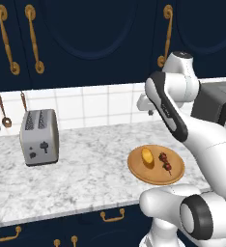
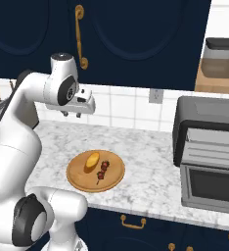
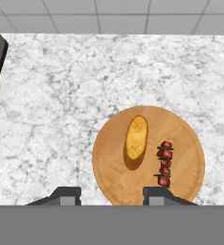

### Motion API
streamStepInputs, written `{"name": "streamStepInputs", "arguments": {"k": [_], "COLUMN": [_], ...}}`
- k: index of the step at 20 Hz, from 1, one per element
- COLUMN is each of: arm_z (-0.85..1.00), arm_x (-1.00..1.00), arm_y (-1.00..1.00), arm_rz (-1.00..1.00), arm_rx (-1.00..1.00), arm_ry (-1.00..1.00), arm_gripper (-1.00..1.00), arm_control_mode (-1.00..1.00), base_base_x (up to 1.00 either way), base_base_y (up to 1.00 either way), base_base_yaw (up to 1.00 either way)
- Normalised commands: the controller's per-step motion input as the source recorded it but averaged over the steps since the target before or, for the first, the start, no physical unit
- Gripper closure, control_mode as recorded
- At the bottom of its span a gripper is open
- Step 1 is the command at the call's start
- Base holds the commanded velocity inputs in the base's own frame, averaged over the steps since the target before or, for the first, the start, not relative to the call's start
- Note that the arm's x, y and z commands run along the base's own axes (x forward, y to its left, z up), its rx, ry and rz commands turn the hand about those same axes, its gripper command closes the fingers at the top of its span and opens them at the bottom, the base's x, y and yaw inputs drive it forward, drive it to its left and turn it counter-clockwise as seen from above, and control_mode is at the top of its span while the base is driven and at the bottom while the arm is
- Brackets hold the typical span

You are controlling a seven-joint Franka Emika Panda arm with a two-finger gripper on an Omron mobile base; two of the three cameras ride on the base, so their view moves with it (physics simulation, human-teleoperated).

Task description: Pick up the kebab skewer and baguette bread, and place them inside the toaster oven. Close the toaster oven door and start by setting the timer.

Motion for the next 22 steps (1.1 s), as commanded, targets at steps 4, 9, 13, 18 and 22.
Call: {"name": "streamStepInputs", "arguments": {"k": [4, 9, 13, 18, 22], "arm_z": [0.00, 0.00, 0.00, 0.00, 0.00], "arm_x": [0.00, 0.00, 0.00, 0.00, 0.00], "arm_y": [0.00, 0.00, 0.00, 0.00, 0.00], "arm_rz": [0.00, 0.00, 0.00, 0.00, 0.00], "arm_rx": [0.00, 0.00, 0.00, 0.00, 0.00], "arm_ry": [0.00, 0.00, 0.00, 0.00, 0.00], "arm_gripper": [-1.00, -1.00, -1.00, -1.00, -1.00], "arm_control_mode": [1.00, 1.00, 1.00, 1.00, 1.00], "base_base_x": [0.00, -0.25, -0.31, -0.03, 0.02], "base_base_y": [0.00, -0.21, -0.74, -0.69, -0.50], "base_base_yaw": [0.00, -0.03, -0.05, -0.04, -0.05]}}
